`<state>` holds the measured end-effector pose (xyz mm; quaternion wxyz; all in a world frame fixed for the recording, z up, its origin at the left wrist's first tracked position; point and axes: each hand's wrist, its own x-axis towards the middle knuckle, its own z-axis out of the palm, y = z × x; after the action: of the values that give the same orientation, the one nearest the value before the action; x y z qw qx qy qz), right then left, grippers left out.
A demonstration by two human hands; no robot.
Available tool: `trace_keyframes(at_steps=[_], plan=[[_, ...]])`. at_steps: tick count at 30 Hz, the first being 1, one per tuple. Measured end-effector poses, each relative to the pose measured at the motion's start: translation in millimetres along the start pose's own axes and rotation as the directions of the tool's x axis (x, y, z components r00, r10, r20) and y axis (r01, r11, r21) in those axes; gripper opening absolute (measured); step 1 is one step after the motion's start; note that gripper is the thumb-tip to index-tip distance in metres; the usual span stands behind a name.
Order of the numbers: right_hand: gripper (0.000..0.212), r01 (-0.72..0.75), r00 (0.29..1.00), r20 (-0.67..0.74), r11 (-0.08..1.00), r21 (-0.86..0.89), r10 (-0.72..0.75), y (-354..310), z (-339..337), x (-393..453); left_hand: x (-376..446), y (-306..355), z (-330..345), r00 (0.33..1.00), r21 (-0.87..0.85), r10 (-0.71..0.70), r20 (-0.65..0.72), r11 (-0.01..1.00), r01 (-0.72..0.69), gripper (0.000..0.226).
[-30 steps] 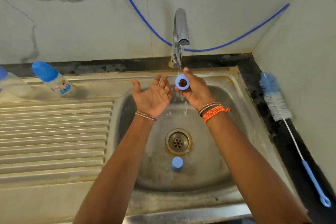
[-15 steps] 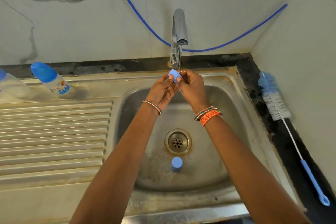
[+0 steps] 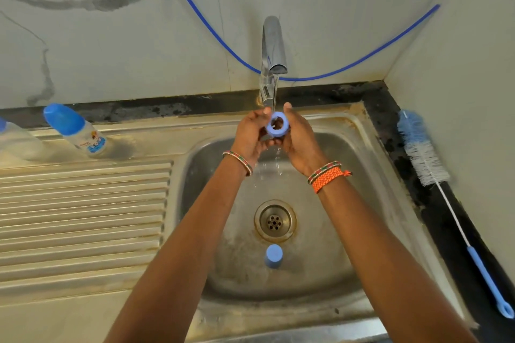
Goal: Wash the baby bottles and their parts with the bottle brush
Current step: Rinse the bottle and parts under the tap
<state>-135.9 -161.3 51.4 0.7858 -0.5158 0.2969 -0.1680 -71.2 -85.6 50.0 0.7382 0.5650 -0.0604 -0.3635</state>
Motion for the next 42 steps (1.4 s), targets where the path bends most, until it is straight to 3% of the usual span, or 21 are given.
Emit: trace_keyframes(at_steps=[2,6,10,12,14,17,21,24,27,29,30,31,32,33,34,35,38,42], plan=[[0.028,-0.035,0.996,0.086,0.998,0.043,0.032,2.0,6.6,-4.2,5.1,4.9,-3.4,0.994,-0.079,-0.096,-0.055,0.993,0.091,0.022],[0.023,-0.091,0.991,0.102,0.995,0.047,0.086,-0.2,14.7,-6.5,14.3,0.5,-5.8,0.98,-0.083,-0.059,-0.192,0.996,0.044,0.023],[0.022,-0.18,0.976,-0.104,0.978,0.104,0.191,-6.6,19.3,5.4,10.0,-7.0,-9.9,0.999,-0.186,0.009,-0.053,0.982,-0.019,0.011],[0.024,-0.171,0.955,-0.235,0.984,0.056,0.179,-5.4,18.9,14.3,7.7,-13.1,-10.7,0.996,-0.131,0.082,0.021,0.988,-0.078,0.013],[0.027,-0.106,0.951,-0.297,0.993,-0.043,0.089,-0.7,20.6,15.9,5.7,-19.7,-9.9,0.968,0.029,0.251,0.014,0.967,-0.252,0.02],[0.022,-0.004,0.977,-0.213,0.996,-0.09,-0.016,7.6,22.4,-0.4,-0.5,-23.2,-3.7,0.898,0.34,0.439,-0.019,0.848,-0.407,0.036],[0.011,-0.033,0.996,-0.081,0.983,0.182,0.048,9.3,16.7,-18.9,-12.7,-14.6,-10.1,0.9,0.462,0.434,0.032,0.793,-0.399,0.048],[0.013,-0.044,0.999,-0.006,0.97,0.24,0.047,6.2,17.4,-25.2,-29.3,-1.8,-24.6,0.907,0.377,0.416,0.065,0.832,-0.408,0.037],[0.015,-0.063,0.996,0.076,0.925,0.375,0.037,6.2,21.4,-46.2,-56.5,7.0,-44.8,0.958,0.102,0.283,-0.05,0.955,-0.277,0.032],[0.019,-0.102,0.994,0.081,0.906,0.411,0.075,11.6,23.1,-62.4,-74.4,3.0,-61.4,0.967,0.135,0.232,-0.106,0.967,-0.217,0.029],[0.024,-0.098,0.995,0.055,0.953,0.288,0.085,18.6,27.4,-69.0,-82.7,-2.5,-75.6,0.957,0.269,0.264,-0.117,0.936,-0.225,0.026],[0.027,-0.051,0.999,0.006,0.998,0.047,0.051,25.2,30.6,-75.5,-90.5,-8.2,-88.9,0.947,0.45,0.311,-0.086,0.86,-0.241,0.025],[0.023,0.057,0.997,-0.032,0.968,-0.246,-0.067,31.8,30.2,-79.1,-94.6,-14.1,-98.0,0.934,0.664,0.358,-0.006,0.7,-0.265,0.037],[0.019,0.18,0.979,0.006,0.856,-0.484,-0.202,41.0,35.3,-85.4,-102.0,-20.2,-112.2,0.924,0.816,0.376,0.07,0.51,-0.27,0.053],[0.023,0.269,0.956,0.077,0.743,-0.613,-0.282,51.3,42.6,-91.5,-111.5,-25.8,-127.3,0.92,0.891,0.375,0.112,0.373,-0.26,0.063],[0.03,0.312,0.944,0.134,0.681,-0.663,-0.302,61.2,52.8,-98.6,-122.4,-29.7,-144.0,0.916,0.905,0.381,0.122,0.335,-0.261,0.065],[0.041,0.331,0.943,0.196,0.683,-0.65,-0.27,81.4,93.4,-118.5,-158.8,-26.8,-191.7,0.885,0.858,0.464,0.033,0.441,-0.263,0.04],[0.039,0.457,0.884,0.405,0.619,-0.639,-0.235,110.3,171.3,-149.3,-205.5,-2.4,-264.7,0.827,0.815,0.552,-0.107,0.525,-0.245,0.031]])
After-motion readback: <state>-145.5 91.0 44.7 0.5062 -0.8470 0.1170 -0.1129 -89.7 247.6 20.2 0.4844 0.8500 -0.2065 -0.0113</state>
